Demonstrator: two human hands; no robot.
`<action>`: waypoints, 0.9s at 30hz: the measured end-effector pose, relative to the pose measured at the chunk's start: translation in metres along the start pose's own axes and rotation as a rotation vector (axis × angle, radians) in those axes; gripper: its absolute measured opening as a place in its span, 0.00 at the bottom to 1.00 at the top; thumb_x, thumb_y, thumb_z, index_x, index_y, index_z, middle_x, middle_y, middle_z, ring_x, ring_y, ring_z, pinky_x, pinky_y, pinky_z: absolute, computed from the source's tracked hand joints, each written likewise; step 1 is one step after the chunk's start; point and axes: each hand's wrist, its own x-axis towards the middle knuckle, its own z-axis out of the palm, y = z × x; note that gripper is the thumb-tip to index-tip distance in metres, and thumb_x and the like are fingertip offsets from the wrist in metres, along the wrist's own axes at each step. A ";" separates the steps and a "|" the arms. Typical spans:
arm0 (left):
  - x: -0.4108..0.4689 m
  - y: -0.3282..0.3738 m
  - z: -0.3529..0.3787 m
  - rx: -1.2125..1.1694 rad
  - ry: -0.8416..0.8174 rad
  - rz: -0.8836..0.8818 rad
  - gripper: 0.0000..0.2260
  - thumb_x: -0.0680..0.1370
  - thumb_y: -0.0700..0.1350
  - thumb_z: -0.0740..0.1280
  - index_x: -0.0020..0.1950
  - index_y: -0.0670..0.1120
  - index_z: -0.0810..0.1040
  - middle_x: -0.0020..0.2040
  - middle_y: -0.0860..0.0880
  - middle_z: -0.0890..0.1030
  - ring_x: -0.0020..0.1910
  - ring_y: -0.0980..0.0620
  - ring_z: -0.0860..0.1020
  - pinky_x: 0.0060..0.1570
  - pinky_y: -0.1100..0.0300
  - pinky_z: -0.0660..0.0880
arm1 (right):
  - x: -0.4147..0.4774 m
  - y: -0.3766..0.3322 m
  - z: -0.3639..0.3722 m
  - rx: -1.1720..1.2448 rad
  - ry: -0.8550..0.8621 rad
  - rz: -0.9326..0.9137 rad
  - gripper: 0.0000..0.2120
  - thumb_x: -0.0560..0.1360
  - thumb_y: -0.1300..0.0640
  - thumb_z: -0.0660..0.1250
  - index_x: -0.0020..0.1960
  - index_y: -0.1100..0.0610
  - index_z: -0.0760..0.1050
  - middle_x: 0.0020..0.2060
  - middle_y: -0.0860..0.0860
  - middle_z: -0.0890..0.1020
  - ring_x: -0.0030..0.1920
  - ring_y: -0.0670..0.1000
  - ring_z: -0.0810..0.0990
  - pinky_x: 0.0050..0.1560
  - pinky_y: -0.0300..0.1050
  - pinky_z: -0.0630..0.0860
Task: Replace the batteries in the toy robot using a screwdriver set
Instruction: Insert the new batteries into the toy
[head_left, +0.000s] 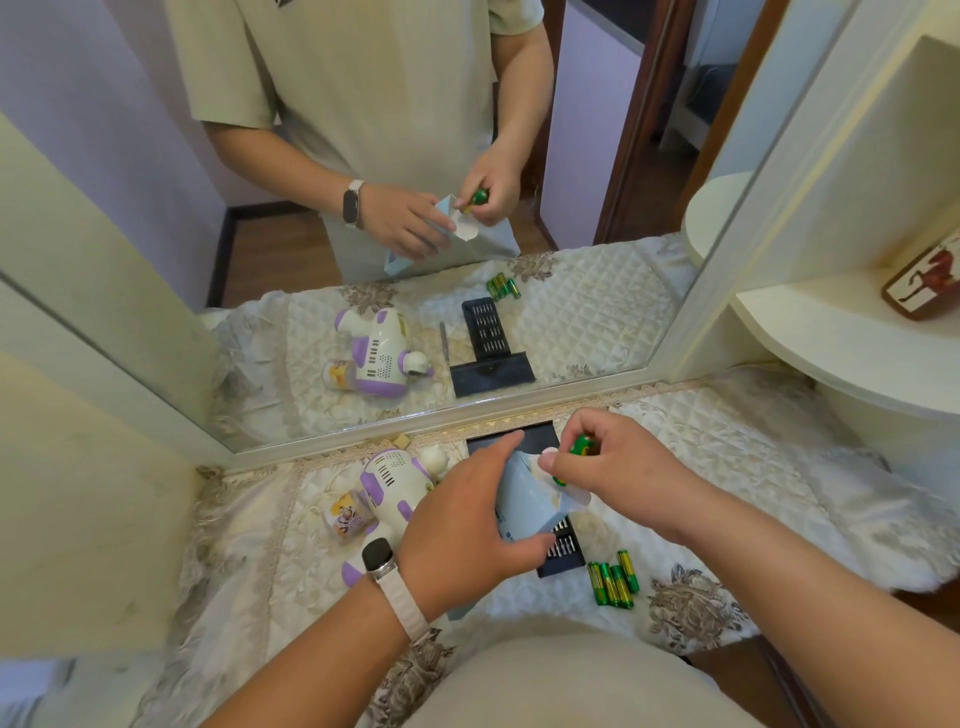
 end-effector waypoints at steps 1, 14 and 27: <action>0.000 0.000 0.000 0.003 -0.001 0.003 0.42 0.68 0.61 0.73 0.78 0.58 0.57 0.68 0.60 0.71 0.64 0.59 0.72 0.61 0.55 0.75 | -0.001 0.000 0.000 0.003 -0.031 -0.028 0.09 0.71 0.51 0.74 0.40 0.54 0.76 0.31 0.51 0.77 0.30 0.46 0.72 0.33 0.38 0.70; -0.002 -0.003 0.001 0.022 0.005 0.019 0.41 0.68 0.62 0.72 0.78 0.57 0.59 0.66 0.60 0.72 0.61 0.60 0.72 0.58 0.59 0.75 | -0.011 0.002 0.001 -0.298 -0.154 -0.172 0.10 0.74 0.51 0.70 0.52 0.44 0.72 0.44 0.42 0.78 0.37 0.40 0.77 0.42 0.36 0.75; -0.001 -0.005 0.001 0.003 0.020 -0.002 0.41 0.67 0.65 0.70 0.77 0.57 0.60 0.67 0.60 0.72 0.62 0.59 0.72 0.58 0.59 0.75 | -0.014 0.017 -0.002 -0.008 -0.113 -0.135 0.11 0.73 0.59 0.72 0.52 0.46 0.79 0.46 0.45 0.82 0.41 0.41 0.78 0.47 0.36 0.75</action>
